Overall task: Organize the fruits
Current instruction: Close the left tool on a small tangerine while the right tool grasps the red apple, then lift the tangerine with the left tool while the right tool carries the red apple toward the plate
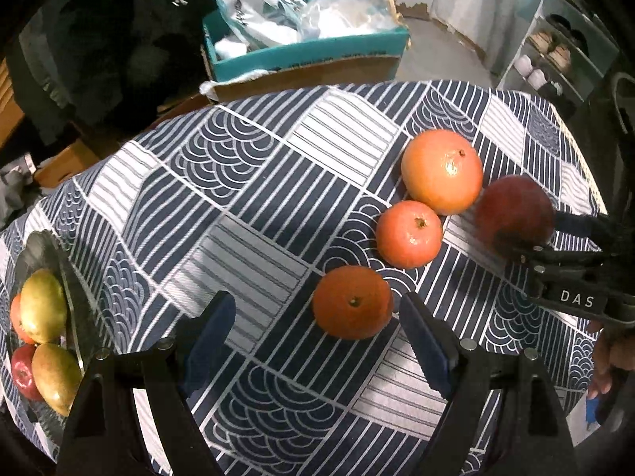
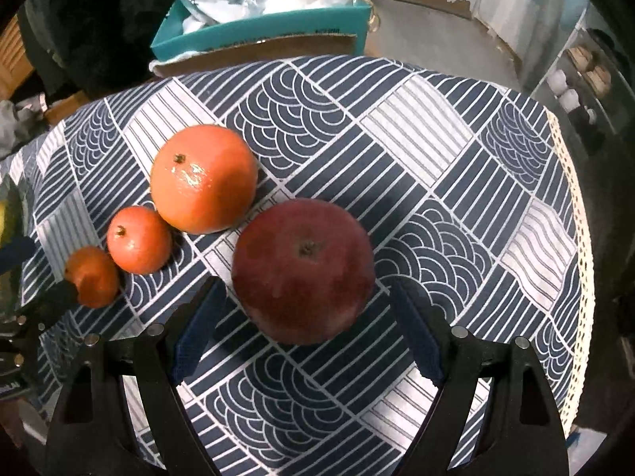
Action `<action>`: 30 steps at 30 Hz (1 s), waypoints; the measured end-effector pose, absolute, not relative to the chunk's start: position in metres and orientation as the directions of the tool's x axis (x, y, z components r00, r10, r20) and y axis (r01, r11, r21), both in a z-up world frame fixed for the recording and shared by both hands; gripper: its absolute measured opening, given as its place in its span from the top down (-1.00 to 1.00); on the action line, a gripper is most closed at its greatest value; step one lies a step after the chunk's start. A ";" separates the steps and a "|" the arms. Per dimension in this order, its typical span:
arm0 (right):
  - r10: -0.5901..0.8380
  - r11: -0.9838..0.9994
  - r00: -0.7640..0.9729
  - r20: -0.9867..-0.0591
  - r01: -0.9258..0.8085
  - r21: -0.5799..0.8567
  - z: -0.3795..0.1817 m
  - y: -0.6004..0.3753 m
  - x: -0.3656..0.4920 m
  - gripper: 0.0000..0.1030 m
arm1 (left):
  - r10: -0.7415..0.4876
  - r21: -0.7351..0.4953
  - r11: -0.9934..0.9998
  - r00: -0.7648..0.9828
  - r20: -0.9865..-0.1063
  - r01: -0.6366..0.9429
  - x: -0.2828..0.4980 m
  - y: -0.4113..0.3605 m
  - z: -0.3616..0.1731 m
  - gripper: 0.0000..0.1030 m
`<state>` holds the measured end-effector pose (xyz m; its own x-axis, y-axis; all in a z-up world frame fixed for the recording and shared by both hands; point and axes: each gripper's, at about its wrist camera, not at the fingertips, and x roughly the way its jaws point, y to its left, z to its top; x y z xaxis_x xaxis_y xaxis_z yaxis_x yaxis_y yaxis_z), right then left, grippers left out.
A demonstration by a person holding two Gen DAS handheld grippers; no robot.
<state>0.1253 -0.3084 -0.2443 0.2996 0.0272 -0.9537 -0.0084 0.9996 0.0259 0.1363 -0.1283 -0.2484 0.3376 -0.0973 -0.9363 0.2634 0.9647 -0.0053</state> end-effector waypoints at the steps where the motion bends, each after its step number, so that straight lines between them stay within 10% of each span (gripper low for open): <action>1: 0.025 1.000 0.296 -0.955 -0.007 0.024 -0.246 -0.309 0.126 -0.64 | -0.095 -0.004 0.964 0.332 -0.939 0.266 0.137 -0.130 -0.252 -0.67; 10: 0.063 0.998 0.288 -0.956 -0.025 0.058 -0.257 -0.309 0.132 -0.46 | -0.111 -0.028 0.963 0.302 -0.947 0.268 0.142 -0.133 -0.270 -0.57; 17: 0.055 0.998 0.313 -0.948 -0.035 0.047 -0.258 -0.305 0.132 -0.42 | -0.193 -0.115 0.953 0.267 -0.944 0.279 0.144 -0.134 -0.275 0.08; 30: 0.050 0.998 0.357 -0.933 -0.045 0.036 -0.244 -0.302 0.116 -0.41 | -0.161 -0.068 0.960 0.332 -0.929 0.273 0.133 -0.127 -0.254 0.09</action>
